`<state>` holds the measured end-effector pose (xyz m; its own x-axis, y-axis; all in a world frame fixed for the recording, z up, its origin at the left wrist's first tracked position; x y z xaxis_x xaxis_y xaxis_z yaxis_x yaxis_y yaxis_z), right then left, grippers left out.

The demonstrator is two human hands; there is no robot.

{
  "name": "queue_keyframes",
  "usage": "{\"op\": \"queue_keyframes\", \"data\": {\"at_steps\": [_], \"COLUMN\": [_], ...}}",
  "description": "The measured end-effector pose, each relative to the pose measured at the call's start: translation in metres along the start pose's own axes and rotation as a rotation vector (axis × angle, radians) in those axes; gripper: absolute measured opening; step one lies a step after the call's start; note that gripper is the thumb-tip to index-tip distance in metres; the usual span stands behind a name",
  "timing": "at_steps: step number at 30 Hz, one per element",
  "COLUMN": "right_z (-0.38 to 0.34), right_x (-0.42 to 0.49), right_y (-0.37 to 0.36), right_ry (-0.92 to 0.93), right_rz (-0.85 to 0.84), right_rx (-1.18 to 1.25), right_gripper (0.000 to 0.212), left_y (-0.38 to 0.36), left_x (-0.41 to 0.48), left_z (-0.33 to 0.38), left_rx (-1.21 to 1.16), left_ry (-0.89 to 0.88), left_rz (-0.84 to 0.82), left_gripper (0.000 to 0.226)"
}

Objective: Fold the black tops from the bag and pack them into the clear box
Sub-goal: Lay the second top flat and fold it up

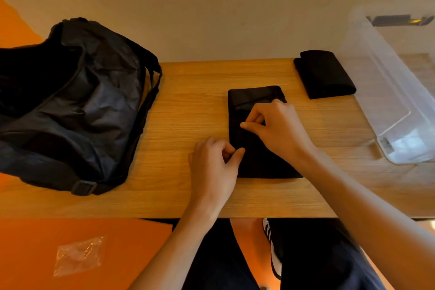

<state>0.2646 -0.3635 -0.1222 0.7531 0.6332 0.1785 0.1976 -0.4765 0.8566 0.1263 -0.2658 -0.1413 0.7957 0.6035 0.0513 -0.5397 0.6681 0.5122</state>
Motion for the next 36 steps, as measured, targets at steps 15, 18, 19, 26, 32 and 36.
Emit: {"op": "queue_keyframes", "data": {"at_steps": [15,18,19,26,32,36], "right_z": [-0.019,-0.015,-0.013,-0.01,0.027,0.049], "right_x": [0.019,0.018,0.018,0.005,-0.068,-0.088], "right_y": [-0.007,-0.014,-0.017,-0.007,0.036,0.003], "right_ry": [0.111,0.021,-0.006,0.142,0.041,-0.054], "right_rz": [-0.162,-0.155,-0.15,0.032,0.293,-0.07], "right_rx": [-0.103,-0.096,-0.101,-0.199,-0.211,-0.264], "right_gripper": [0.013,0.016,0.017,0.013,0.029,0.065], "left_y": [-0.004,-0.005,-0.005,-0.004,-0.001,-0.026], "left_x": [-0.005,-0.007,-0.007,-0.007,-0.012,-0.015], "left_z": [0.0,-0.002,-0.002,-0.002,0.006,0.004], "left_rx": [0.103,0.11,0.112,0.163,0.184,0.511], "left_ry": [-0.013,-0.011,-0.012,-0.04,-0.29,-0.531], "left_rz": [0.037,0.045,0.045,0.032,0.115,-0.239], "left_gripper": [0.027,0.029,0.029,0.025,0.03,0.063]}}
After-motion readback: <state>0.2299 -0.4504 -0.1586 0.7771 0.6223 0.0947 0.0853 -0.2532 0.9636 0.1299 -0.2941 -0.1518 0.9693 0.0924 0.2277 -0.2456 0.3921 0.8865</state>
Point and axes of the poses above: each hand's wrist, its own x-axis towards the middle knuckle, its own y-axis out of the back of the hand, z = x × y, the point moved 3 cm from there along x, towards the middle knuckle, and after that the axes turned 8 degrees about -x, right-handed, at the moved point
